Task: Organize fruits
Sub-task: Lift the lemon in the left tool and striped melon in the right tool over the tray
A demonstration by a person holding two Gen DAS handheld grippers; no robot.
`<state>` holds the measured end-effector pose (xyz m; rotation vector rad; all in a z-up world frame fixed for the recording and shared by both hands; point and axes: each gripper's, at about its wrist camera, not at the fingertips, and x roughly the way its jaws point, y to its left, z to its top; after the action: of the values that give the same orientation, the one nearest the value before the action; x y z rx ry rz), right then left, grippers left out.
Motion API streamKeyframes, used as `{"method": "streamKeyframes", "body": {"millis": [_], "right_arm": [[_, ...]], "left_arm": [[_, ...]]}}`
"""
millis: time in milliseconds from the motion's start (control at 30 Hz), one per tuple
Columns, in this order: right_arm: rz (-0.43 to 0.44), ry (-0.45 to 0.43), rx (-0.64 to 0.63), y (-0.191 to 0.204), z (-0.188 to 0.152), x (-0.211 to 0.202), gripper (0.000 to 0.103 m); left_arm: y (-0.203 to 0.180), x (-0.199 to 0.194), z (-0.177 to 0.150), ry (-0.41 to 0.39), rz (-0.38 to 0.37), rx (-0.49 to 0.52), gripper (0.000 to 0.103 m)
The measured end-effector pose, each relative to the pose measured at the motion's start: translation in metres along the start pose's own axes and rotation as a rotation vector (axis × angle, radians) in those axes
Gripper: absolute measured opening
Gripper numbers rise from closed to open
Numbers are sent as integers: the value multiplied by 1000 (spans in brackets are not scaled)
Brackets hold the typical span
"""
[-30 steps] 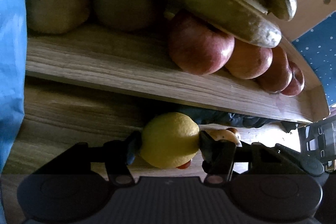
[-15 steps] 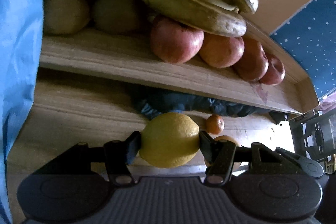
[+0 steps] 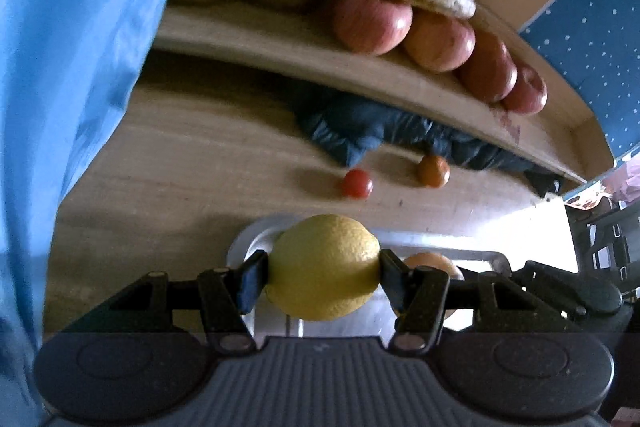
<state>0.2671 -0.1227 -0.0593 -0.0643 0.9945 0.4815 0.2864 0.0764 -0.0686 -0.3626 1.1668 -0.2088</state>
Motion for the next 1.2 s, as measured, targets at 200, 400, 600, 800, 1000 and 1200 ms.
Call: {"method": "streamKeyframes", "body": {"millis": [200, 400, 600, 800, 1000, 1200], "right_arm": [[33, 27, -54, 15, -6, 3, 54], [44, 54, -101, 27, -6, 7, 54], [41, 81, -121, 31, -10, 13, 54], [33, 91, -121, 32, -11, 18, 54], [16, 96, -109, 33, -10, 21, 54], [1, 99, -103, 36, -11, 22, 55]], "left_arm": [[8, -7, -21, 18, 16, -9, 64], [11, -8, -34, 30, 19, 9, 64], [7, -10, -42, 29, 21, 48, 64], [2, -8, -44, 30, 27, 92, 64], [-1, -6, -43, 41, 23, 127, 64], [-1, -3, -41, 57, 10, 143, 64]]}}
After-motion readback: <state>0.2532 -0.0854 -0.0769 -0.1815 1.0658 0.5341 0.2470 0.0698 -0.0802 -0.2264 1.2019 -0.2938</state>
